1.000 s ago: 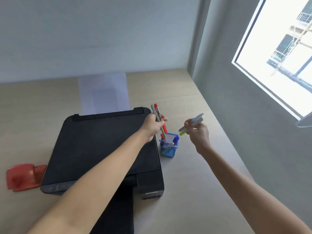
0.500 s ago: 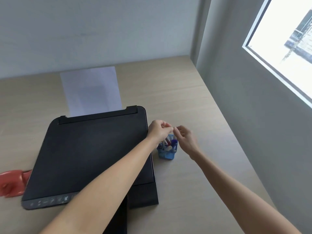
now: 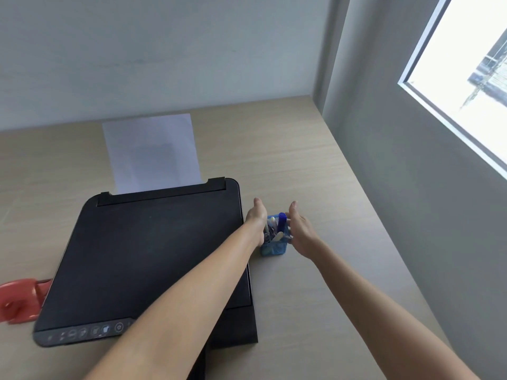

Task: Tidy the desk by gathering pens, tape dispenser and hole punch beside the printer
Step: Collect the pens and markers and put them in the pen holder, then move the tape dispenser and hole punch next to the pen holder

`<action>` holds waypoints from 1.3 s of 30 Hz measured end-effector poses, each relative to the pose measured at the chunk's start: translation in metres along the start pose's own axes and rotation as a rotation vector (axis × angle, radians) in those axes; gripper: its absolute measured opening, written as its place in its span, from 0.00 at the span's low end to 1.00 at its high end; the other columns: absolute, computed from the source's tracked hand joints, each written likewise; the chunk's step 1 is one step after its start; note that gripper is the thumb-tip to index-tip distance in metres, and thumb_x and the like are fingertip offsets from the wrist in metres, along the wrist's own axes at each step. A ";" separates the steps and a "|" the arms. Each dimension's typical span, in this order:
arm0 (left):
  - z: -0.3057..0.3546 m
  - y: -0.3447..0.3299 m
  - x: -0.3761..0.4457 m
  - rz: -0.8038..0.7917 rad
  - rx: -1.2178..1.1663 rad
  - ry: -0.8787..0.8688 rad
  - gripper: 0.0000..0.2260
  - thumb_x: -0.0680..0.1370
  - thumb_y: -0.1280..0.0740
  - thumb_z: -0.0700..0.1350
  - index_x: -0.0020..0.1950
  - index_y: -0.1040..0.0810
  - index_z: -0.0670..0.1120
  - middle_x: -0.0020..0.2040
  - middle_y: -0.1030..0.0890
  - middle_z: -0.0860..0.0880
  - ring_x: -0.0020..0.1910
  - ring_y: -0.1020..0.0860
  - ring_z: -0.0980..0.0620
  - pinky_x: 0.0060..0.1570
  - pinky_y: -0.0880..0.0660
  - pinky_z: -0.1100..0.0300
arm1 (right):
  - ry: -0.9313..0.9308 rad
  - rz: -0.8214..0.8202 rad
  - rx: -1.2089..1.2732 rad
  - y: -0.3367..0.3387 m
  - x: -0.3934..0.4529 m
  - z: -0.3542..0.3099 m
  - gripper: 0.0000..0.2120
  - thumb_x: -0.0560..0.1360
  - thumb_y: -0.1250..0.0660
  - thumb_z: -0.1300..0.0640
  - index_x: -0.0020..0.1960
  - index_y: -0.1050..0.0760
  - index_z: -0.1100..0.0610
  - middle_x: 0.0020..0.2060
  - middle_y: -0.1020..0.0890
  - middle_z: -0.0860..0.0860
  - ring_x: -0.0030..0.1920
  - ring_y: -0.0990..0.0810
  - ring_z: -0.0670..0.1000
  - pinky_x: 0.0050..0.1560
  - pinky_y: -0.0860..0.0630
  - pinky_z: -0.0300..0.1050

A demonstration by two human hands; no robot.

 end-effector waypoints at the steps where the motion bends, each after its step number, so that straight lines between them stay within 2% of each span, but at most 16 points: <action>1: 0.003 0.000 0.000 0.004 -0.014 -0.015 0.31 0.80 0.53 0.62 0.73 0.35 0.42 0.67 0.25 0.39 0.63 0.24 0.42 0.56 0.27 0.51 | -0.002 -0.005 -0.003 -0.001 0.003 -0.004 0.38 0.78 0.55 0.36 0.54 0.24 0.68 0.49 0.21 0.68 0.42 0.21 0.60 0.43 0.23 0.52; 2: 0.005 0.000 0.001 0.010 -0.020 -0.030 0.31 0.80 0.53 0.62 0.72 0.34 0.42 0.65 0.24 0.39 0.62 0.24 0.42 0.56 0.27 0.52 | -0.005 -0.013 -0.010 -0.002 0.006 -0.008 0.39 0.78 0.55 0.36 0.59 0.27 0.70 0.55 0.22 0.71 0.49 0.20 0.64 0.49 0.22 0.58; 4: 0.009 0.000 0.004 0.017 -0.017 -0.043 0.31 0.80 0.54 0.62 0.72 0.34 0.41 0.65 0.24 0.38 0.64 0.25 0.41 0.63 0.29 0.49 | -0.025 -0.023 -0.035 -0.003 0.010 -0.013 0.40 0.78 0.55 0.36 0.64 0.32 0.72 0.64 0.28 0.72 0.61 0.25 0.70 0.60 0.27 0.67; 7: 0.013 -0.001 0.005 0.014 -0.008 -0.032 0.31 0.80 0.54 0.61 0.73 0.35 0.42 0.69 0.27 0.38 0.67 0.28 0.40 0.68 0.33 0.44 | -0.031 -0.023 -0.053 -0.004 0.013 -0.016 0.39 0.78 0.56 0.35 0.69 0.36 0.68 0.67 0.29 0.66 0.63 0.25 0.65 0.64 0.27 0.64; 11: 0.019 0.000 -0.011 0.034 0.008 -0.052 0.30 0.81 0.53 0.61 0.74 0.36 0.43 0.71 0.30 0.41 0.68 0.29 0.42 0.65 0.32 0.50 | -0.011 0.016 -0.113 -0.002 0.005 -0.023 0.39 0.77 0.56 0.34 0.74 0.42 0.63 0.72 0.34 0.62 0.70 0.33 0.61 0.71 0.35 0.61; 13: 0.027 0.002 -0.026 0.000 0.039 -0.089 0.29 0.81 0.54 0.60 0.77 0.42 0.43 0.76 0.36 0.42 0.73 0.35 0.42 0.70 0.37 0.50 | 0.057 0.057 -0.178 -0.003 -0.007 -0.034 0.38 0.77 0.57 0.34 0.75 0.43 0.61 0.75 0.37 0.58 0.74 0.38 0.58 0.74 0.40 0.58; 16: 0.044 0.016 -0.058 -0.101 0.077 -0.195 0.30 0.82 0.55 0.60 0.78 0.49 0.43 0.79 0.45 0.43 0.77 0.43 0.43 0.74 0.43 0.49 | 0.255 0.097 -0.252 -0.007 -0.030 -0.060 0.35 0.79 0.57 0.36 0.76 0.44 0.60 0.77 0.41 0.55 0.77 0.43 0.54 0.75 0.46 0.52; 18: 0.052 0.036 -0.087 -0.191 0.058 -0.277 0.32 0.81 0.54 0.61 0.78 0.52 0.44 0.80 0.48 0.44 0.78 0.47 0.44 0.75 0.47 0.46 | 0.378 0.115 -0.302 -0.014 -0.046 -0.078 0.35 0.79 0.58 0.37 0.75 0.42 0.61 0.76 0.39 0.57 0.76 0.42 0.54 0.75 0.45 0.51; 20: 0.053 0.071 -0.115 -0.241 0.019 -0.374 0.32 0.81 0.53 0.62 0.78 0.50 0.42 0.79 0.47 0.43 0.78 0.46 0.45 0.75 0.47 0.44 | 0.469 0.120 -0.340 -0.030 -0.062 -0.096 0.35 0.80 0.57 0.39 0.71 0.37 0.65 0.73 0.34 0.62 0.74 0.38 0.58 0.73 0.41 0.54; 22: 0.044 0.120 -0.136 -0.222 -0.027 -0.483 0.31 0.81 0.51 0.60 0.77 0.44 0.40 0.77 0.39 0.42 0.75 0.39 0.45 0.74 0.42 0.43 | 0.519 0.070 -0.364 -0.057 -0.077 -0.108 0.35 0.80 0.57 0.39 0.69 0.34 0.67 0.71 0.32 0.64 0.72 0.35 0.59 0.73 0.40 0.59; 25: 0.009 0.209 -0.153 -0.044 -0.027 -0.594 0.26 0.82 0.47 0.58 0.74 0.36 0.43 0.71 0.29 0.45 0.69 0.30 0.48 0.68 0.34 0.48 | 0.558 -0.091 -0.370 -0.118 -0.096 -0.112 0.34 0.80 0.55 0.39 0.71 0.34 0.63 0.72 0.31 0.58 0.72 0.34 0.54 0.75 0.40 0.57; 28: -0.051 0.310 -0.151 0.234 0.024 -0.578 0.22 0.81 0.41 0.55 0.70 0.30 0.44 0.67 0.25 0.47 0.68 0.28 0.49 0.68 0.33 0.53 | 0.567 -0.247 -0.469 -0.201 -0.113 -0.098 0.32 0.79 0.54 0.38 0.70 0.33 0.60 0.70 0.29 0.57 0.71 0.33 0.55 0.74 0.39 0.59; 33: -0.173 0.459 -0.146 0.746 0.251 -0.337 0.25 0.78 0.35 0.52 0.70 0.32 0.40 0.69 0.27 0.40 0.68 0.30 0.43 0.64 0.32 0.55 | 0.570 -0.473 -0.597 -0.338 -0.139 -0.053 0.31 0.80 0.53 0.39 0.70 0.33 0.60 0.70 0.29 0.56 0.71 0.32 0.54 0.74 0.38 0.56; 35: -0.218 0.508 -0.142 0.926 0.371 -0.173 0.29 0.75 0.32 0.54 0.70 0.34 0.40 0.69 0.30 0.39 0.69 0.33 0.41 0.66 0.31 0.50 | 0.535 -0.522 -0.646 -0.388 -0.146 -0.030 0.31 0.79 0.52 0.38 0.70 0.32 0.59 0.70 0.28 0.55 0.70 0.31 0.54 0.74 0.37 0.56; 37: -0.251 0.537 -0.141 1.018 0.437 -0.020 0.29 0.71 0.29 0.56 0.64 0.33 0.41 0.65 0.29 0.41 0.66 0.31 0.41 0.61 0.28 0.48 | 0.497 -0.524 -0.734 -0.427 -0.148 -0.010 0.31 0.79 0.51 0.38 0.66 0.30 0.62 0.66 0.26 0.61 0.67 0.28 0.60 0.71 0.34 0.60; 39: -0.276 0.564 -0.134 0.978 0.454 0.072 0.29 0.69 0.27 0.56 0.62 0.32 0.43 0.62 0.27 0.44 0.62 0.27 0.43 0.57 0.26 0.49 | 0.460 -0.505 -0.826 -0.467 -0.146 0.015 0.28 0.79 0.49 0.42 0.61 0.28 0.65 0.60 0.23 0.63 0.62 0.25 0.63 0.64 0.29 0.59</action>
Point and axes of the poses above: each hand's wrist, its own x-axis towards the middle knuckle, its own y-axis out of the back of the hand, z = x × y, the point moved 1 cm from there along x, towards the middle knuckle
